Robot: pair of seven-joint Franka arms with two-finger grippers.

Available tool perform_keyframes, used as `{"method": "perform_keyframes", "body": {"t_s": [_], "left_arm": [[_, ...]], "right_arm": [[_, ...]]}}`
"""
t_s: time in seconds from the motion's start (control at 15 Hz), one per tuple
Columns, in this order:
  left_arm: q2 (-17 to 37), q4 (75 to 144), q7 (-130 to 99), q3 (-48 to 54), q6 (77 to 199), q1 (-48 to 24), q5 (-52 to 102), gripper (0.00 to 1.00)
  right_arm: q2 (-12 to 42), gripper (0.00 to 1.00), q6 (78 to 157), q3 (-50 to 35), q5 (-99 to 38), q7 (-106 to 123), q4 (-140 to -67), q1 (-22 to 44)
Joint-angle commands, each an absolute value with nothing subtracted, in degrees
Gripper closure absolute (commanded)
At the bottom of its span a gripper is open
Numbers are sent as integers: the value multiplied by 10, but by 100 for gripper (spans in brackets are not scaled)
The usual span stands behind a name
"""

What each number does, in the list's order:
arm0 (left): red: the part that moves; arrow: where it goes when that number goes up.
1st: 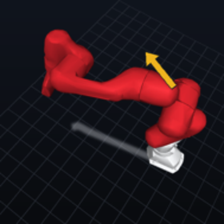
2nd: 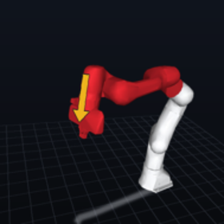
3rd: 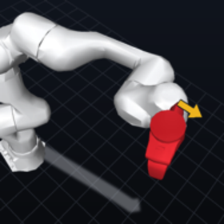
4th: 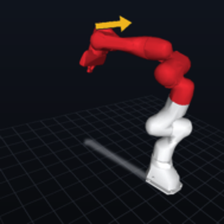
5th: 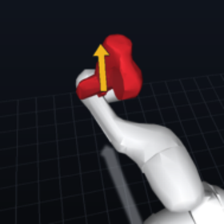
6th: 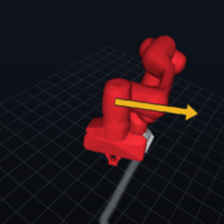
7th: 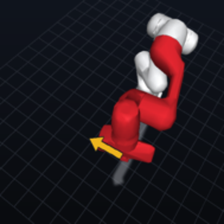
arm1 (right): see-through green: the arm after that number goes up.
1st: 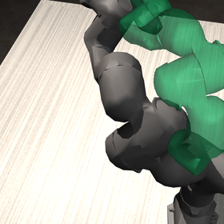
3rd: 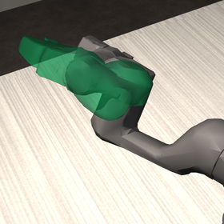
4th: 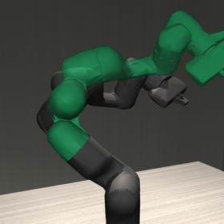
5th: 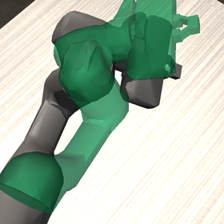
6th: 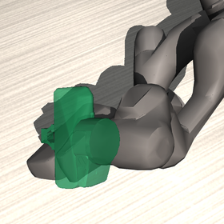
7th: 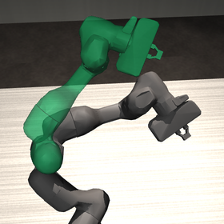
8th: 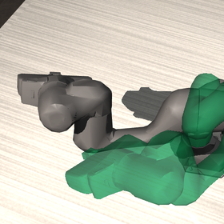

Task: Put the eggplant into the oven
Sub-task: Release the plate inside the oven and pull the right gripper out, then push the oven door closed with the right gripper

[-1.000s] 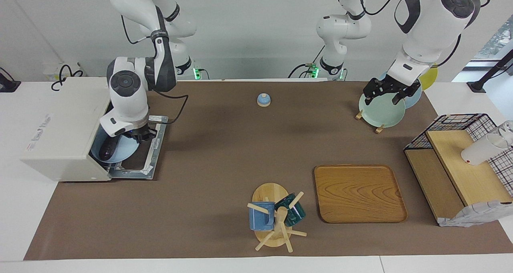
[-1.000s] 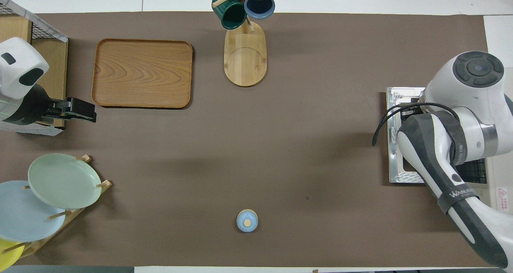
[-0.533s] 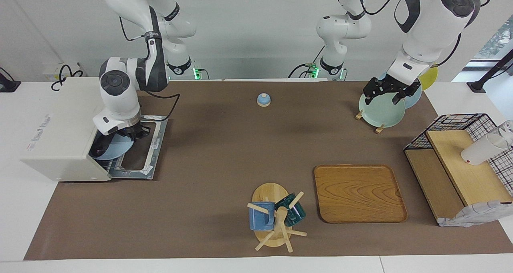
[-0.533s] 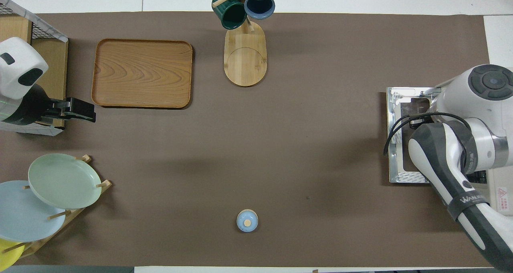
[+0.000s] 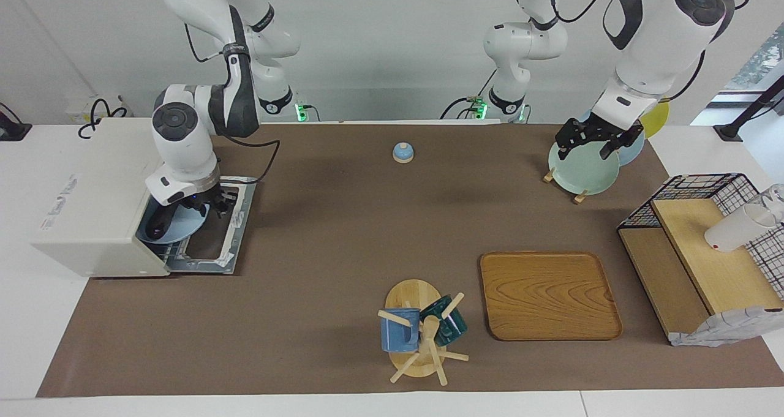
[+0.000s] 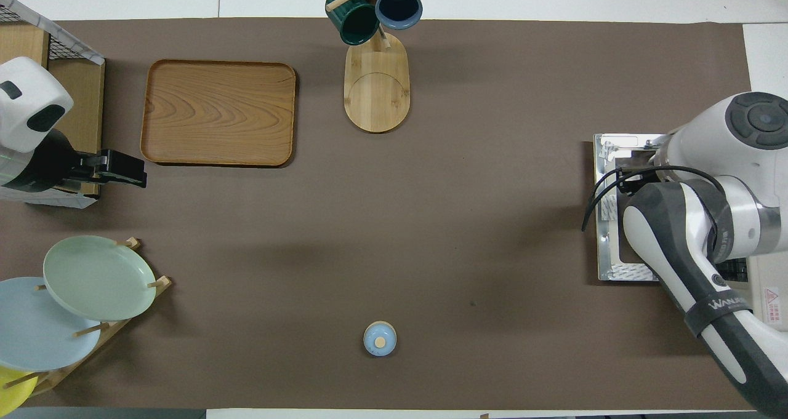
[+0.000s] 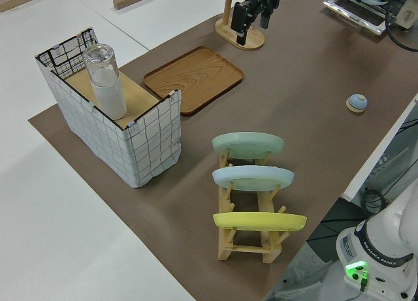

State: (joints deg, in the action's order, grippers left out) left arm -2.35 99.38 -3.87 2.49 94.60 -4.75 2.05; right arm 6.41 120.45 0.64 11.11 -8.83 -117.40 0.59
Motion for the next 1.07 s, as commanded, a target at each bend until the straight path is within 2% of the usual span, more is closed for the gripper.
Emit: {"method": "perform_keyframes", "body": {"t_s": [0.0, 0.4, 1.0], "left_arm": [[-33, 997, -38, 31, 942, -40, 8, 0], [-33, 997, -38, 31, 942, -40, 8, 0], [-33, 997, -38, 31, 942, -40, 8, 0]], "right_arm": [[68, 100, 1232, 2, 91, -100, -1178, 38], [126, 100, 1288, 2, 90, -152, -1190, 61], [131, 100, 1261, 4, 165, -152, -1207, 59]]}}
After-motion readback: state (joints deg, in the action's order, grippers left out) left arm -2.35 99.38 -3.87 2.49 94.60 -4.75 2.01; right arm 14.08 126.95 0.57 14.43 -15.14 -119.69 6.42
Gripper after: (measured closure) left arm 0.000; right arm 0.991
